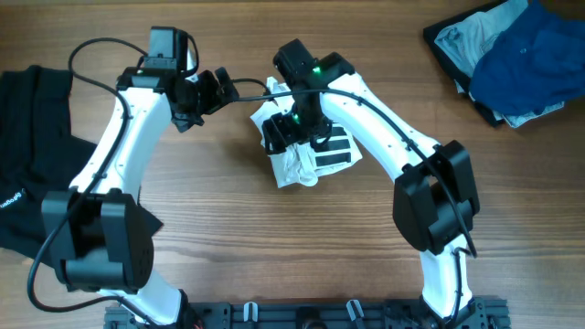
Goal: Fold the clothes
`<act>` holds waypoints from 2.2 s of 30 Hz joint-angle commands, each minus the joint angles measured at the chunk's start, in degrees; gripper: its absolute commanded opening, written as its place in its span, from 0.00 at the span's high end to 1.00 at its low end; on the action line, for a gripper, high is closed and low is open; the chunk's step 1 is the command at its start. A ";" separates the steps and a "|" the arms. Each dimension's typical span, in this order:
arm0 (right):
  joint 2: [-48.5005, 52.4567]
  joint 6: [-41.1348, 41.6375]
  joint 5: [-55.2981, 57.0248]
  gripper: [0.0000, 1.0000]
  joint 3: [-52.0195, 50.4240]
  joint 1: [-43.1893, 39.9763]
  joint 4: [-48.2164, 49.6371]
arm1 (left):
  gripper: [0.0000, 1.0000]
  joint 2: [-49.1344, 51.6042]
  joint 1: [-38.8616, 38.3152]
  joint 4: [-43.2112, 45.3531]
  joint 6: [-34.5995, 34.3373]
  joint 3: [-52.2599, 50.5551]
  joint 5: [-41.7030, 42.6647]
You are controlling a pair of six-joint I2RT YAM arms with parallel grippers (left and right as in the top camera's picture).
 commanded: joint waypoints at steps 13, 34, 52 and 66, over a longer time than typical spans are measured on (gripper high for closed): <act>4.33 -9.05 -10.73 0.19 1.77 -3.65 0.02 | 0.00 -0.81 0.48 -1.01 0.70 0.70 -0.46; 2.27 -4.17 -1.90 0.00 21.18 -2.86 -13.44 | 0.00 -0.81 0.48 -2.25 0.72 0.70 -0.50; 11.65 -10.60 -14.36 0.00 8.81 -26.25 -12.20 | 0.00 -0.81 0.48 -2.89 0.70 0.70 -0.48; 18.16 -24.83 -22.45 0.00 8.41 -25.99 -15.06 | 0.00 -0.81 0.48 -4.02 0.70 0.70 -0.46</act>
